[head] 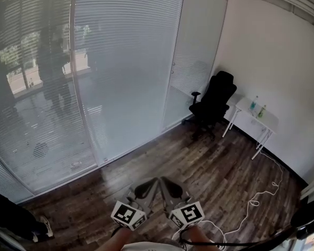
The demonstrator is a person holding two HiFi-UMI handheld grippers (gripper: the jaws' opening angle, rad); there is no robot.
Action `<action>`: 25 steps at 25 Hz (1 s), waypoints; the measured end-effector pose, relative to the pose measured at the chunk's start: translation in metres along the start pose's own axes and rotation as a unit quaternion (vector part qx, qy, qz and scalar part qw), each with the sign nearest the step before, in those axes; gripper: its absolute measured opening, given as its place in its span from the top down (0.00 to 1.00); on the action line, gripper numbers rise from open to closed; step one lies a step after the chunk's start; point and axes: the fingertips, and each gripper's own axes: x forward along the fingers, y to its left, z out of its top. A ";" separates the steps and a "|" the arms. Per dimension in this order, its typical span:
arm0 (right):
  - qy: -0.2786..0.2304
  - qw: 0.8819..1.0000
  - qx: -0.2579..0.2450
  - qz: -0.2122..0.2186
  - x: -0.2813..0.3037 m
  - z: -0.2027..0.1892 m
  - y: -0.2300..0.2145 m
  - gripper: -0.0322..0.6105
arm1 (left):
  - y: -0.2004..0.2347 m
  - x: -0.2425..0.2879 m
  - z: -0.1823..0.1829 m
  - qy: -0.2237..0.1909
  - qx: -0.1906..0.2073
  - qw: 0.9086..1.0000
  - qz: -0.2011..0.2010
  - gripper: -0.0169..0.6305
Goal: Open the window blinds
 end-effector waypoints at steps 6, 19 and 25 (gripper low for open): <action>-0.002 1.000 0.001 0.004 0.006 0.005 -0.017 0.94 | 0.004 0.018 0.002 -0.001 0.000 1.000 0.008 0.99; 0.002 0.999 -0.026 0.025 0.039 -0.004 -0.109 0.94 | 0.030 0.114 -0.011 -0.007 0.056 0.998 0.042 0.99; 0.014 0.998 -0.043 0.040 0.053 -0.009 -0.157 0.94 | 0.044 0.164 -0.016 -0.009 0.089 0.994 0.062 0.99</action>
